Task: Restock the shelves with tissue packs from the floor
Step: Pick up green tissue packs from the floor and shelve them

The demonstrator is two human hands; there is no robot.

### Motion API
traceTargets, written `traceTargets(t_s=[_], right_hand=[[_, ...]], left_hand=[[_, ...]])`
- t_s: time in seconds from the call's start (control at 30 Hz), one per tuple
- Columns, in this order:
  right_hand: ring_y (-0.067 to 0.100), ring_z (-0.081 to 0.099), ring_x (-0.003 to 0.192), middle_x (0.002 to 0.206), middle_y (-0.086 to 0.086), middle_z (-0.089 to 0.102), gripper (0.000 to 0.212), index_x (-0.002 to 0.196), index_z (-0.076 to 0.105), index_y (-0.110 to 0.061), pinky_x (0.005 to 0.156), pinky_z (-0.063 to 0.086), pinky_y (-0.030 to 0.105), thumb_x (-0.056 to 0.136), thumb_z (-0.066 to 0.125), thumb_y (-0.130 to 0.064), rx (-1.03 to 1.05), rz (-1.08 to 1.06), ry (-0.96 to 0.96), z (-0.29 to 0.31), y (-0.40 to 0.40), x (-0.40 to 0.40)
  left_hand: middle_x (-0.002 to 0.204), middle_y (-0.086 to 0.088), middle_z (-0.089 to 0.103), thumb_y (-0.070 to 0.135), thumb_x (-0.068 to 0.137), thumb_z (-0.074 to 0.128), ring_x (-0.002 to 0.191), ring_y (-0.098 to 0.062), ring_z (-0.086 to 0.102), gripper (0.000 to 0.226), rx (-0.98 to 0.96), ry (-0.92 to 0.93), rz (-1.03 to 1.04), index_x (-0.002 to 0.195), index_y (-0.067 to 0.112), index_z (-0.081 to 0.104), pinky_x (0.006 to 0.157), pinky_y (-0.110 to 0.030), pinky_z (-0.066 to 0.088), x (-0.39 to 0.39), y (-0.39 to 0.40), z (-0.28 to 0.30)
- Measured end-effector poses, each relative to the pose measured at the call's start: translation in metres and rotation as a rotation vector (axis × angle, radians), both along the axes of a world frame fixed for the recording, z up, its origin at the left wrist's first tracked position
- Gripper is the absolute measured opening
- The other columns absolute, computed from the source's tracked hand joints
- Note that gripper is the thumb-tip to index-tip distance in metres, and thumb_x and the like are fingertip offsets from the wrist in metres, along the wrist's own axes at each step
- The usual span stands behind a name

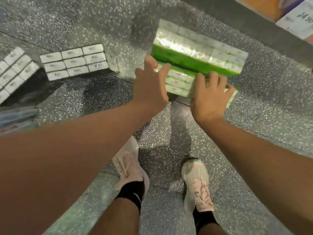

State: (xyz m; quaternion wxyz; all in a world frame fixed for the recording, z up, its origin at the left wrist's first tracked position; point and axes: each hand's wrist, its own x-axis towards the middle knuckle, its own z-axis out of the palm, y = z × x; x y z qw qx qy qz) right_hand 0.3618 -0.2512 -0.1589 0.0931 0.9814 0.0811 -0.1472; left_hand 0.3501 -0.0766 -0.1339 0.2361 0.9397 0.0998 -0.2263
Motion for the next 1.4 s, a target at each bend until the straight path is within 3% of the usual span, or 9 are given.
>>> traceTargets(t_s=[0.2, 0.37, 0.47, 0.57, 0.77, 0.9, 1.03, 1.17, 1.4], right_hand=[[0.034, 0.052, 0.112, 0.123, 0.006, 0.059, 0.056, 0.126, 0.050, -0.021, 0.099, 0.036, 0.048, 0.075, 0.070, -0.032, 0.123, 0.083, 0.155, 0.044, 0.012, 0.010], [0.026, 0.047, 0.115, 0.128, -0.001, 0.057, 0.068, 0.137, 0.045, -0.026, 0.091, 0.035, 0.041, 0.077, 0.071, -0.046, 0.270, 0.147, 0.192, 0.163, 0.042, 0.000], [0.026, 0.050, 0.113, 0.128, -0.002, 0.059, 0.069, 0.137, 0.048, -0.024, 0.090, 0.039, 0.042, 0.075, 0.071, -0.043, 0.373, 0.214, 0.164, 0.249, 0.054, -0.002], [0.026, 0.053, 0.107, 0.120, -0.002, 0.063, 0.066, 0.132, 0.053, -0.023, 0.086, 0.042, 0.041, 0.072, 0.068, -0.046, 0.503, 0.275, 0.160, 0.347, 0.074, -0.001], [0.023, 0.056, 0.103, 0.116, -0.004, 0.065, 0.065, 0.129, 0.054, -0.029, 0.087, 0.044, 0.041, 0.070, 0.071, -0.051, 0.684, 0.466, 0.151, 0.526, 0.118, -0.007], [0.028, 0.055, 0.111, 0.122, 0.000, 0.063, 0.071, 0.131, 0.055, -0.026, 0.093, 0.043, 0.049, 0.067, 0.075, -0.053, 0.797, 0.705, 0.015, 0.637, 0.169, -0.046], [0.031, 0.048, 0.123, 0.129, 0.002, 0.059, 0.081, 0.131, 0.056, -0.031, 0.101, 0.030, 0.063, 0.061, 0.075, -0.068, 0.804, 0.951, -0.209, 0.751, 0.241, -0.128], [0.033, 0.038, 0.137, 0.145, 0.003, 0.049, 0.088, 0.140, 0.045, -0.038, 0.103, 0.019, 0.075, 0.063, 0.073, -0.069, 0.871, 1.235, -0.238, 0.846, 0.307, -0.248], [0.030, 0.054, 0.109, 0.118, -0.001, 0.061, 0.085, 0.128, 0.056, -0.037, 0.087, 0.041, 0.062, 0.052, 0.080, -0.063, 1.180, 1.535, -0.185, 0.961, 0.376, -0.500]], left_hand=[[0.149, -0.011, 0.026, 0.008, 0.077, 0.062, 0.118, -0.036, 0.047, 0.076, -0.181, 0.035, 0.158, 0.147, 0.022, 0.035, 0.098, -0.044, 0.047, -0.018, 0.012, 0.051], [0.153, -0.005, 0.014, 0.048, 0.065, 0.083, 0.132, -0.035, 0.033, 0.099, 0.097, 0.066, 0.001, 0.145, 0.044, 0.024, 0.099, -0.047, 0.047, -0.019, 0.057, 0.145], [0.160, 0.003, 0.015, 0.066, 0.051, 0.083, 0.145, -0.034, 0.012, 0.112, 0.156, 0.085, -0.130, 0.145, 0.050, 0.023, 0.109, -0.054, 0.036, -0.008, 0.089, 0.230], [0.159, 0.012, 0.020, 0.058, 0.059, 0.083, 0.148, -0.030, 0.001, 0.105, 0.177, 0.142, -0.136, 0.145, 0.053, 0.023, 0.112, -0.062, 0.025, -0.009, 0.099, 0.337], [0.131, 0.003, 0.055, 0.043, 0.063, 0.083, 0.124, -0.031, 0.035, 0.070, 0.347, -0.067, 0.057, 0.126, 0.037, 0.053, 0.102, -0.048, 0.036, -0.060, 0.112, 0.545], [0.119, 0.009, 0.057, 0.039, 0.069, 0.078, 0.114, -0.027, 0.040, 0.055, 0.561, -0.186, 0.339, 0.119, 0.039, 0.056, 0.075, -0.035, 0.031, -0.146, 0.144, 0.670], [0.097, 0.004, 0.063, 0.051, 0.064, 0.075, 0.097, -0.019, 0.057, 0.051, 0.757, -0.139, 0.612, 0.109, 0.035, 0.061, 0.083, -0.037, 0.033, -0.266, 0.182, 0.790], [0.100, 0.002, 0.067, 0.050, 0.063, 0.077, 0.101, -0.021, 0.062, 0.053, 0.734, -0.130, 0.902, 0.112, 0.035, 0.063, 0.090, -0.036, 0.037, -0.400, 0.199, 0.902], [0.108, -0.001, 0.069, 0.063, 0.055, 0.069, 0.107, -0.024, 0.062, 0.068, 0.943, -0.133, 1.210, 0.115, 0.033, 0.063, 0.094, -0.036, 0.043, -0.670, 0.185, 1.029]])
